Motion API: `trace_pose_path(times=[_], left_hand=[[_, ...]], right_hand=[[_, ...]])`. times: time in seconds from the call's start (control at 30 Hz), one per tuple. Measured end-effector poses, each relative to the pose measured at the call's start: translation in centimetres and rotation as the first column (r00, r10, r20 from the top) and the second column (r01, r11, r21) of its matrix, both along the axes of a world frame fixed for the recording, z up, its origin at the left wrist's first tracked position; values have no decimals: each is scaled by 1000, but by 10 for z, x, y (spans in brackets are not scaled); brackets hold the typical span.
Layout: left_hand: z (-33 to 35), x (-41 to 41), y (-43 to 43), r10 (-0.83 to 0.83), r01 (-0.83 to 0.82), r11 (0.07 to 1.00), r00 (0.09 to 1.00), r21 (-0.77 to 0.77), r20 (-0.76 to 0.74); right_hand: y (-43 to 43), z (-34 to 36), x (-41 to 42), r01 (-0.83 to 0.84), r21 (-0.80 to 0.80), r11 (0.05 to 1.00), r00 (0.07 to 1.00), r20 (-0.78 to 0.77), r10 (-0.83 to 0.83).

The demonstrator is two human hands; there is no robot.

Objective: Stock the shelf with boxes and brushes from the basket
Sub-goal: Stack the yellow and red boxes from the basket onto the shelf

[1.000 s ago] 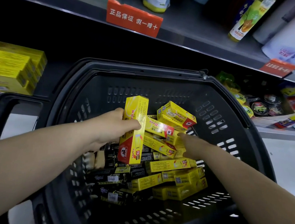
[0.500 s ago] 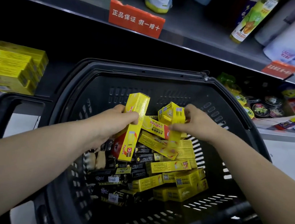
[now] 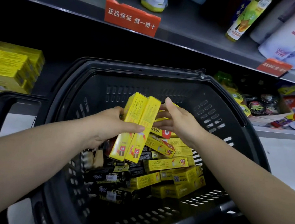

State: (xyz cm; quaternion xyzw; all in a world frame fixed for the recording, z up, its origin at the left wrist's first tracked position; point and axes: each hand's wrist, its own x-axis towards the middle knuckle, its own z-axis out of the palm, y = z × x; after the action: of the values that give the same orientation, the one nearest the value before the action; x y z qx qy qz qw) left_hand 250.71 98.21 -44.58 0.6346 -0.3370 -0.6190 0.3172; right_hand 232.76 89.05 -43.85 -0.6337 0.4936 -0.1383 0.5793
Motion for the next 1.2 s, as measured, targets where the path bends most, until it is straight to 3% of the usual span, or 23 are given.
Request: trace_pose_path(times=[0.07, 0.13, 0.17, 0.2, 0.33, 0.4, 0.5, 0.6, 0.67, 0.83, 1.03, 1.2], left_hand=[[-4, 2, -1, 46, -47, 999, 997, 15, 58], [-8, 5, -3, 74, -76, 997, 995, 27, 66], [-8, 5, -3, 87, -89, 996, 995, 22, 56], [-9, 6, -4, 91, -92, 996, 995, 14, 41], [-12, 7, -5, 116, -116, 993, 993, 13, 27], [-12, 8, -5, 133, -134, 991, 991, 15, 28], [-11, 10, -6, 152, -152, 988, 988, 16, 29], [-3, 12, -6, 204, -204, 979, 978, 12, -34], [5, 14, -5, 217, -217, 976, 975, -7, -55], [30, 32, 5, 245, -252, 961, 967, -114, -76], [53, 73, 22, 260, -279, 950, 955, -138, -142], [71, 106, 40, 301, -324, 930, 942, -171, -148]], right_hand=[[-12, -18, -13, -149, -115, 982, 942, -319, 106], [-17, -43, -28, -438, -49, 898, 648, -709, 278], [-15, -56, -34, -502, 61, 863, 514, -781, 354], [-11, -68, -39, -514, 153, 844, 444, -794, 415], [-1, -99, -39, -549, 82, 832, 383, -860, 338], [-1, -93, -34, -531, 59, 845, 423, -846, 325], [0, -63, -22, -410, 89, 908, 592, -731, 339], [10, -22, -8, -212, 65, 975, 862, -458, 218], [20, 2, 2, -80, 73, 994, 946, -310, 99], [30, 23, 30, 63, 183, 981, 997, -48, -55], [39, 43, 78, -51, 136, 989, 972, 232, 18], [31, 62, 118, -227, 124, 966, 921, 349, 172]])
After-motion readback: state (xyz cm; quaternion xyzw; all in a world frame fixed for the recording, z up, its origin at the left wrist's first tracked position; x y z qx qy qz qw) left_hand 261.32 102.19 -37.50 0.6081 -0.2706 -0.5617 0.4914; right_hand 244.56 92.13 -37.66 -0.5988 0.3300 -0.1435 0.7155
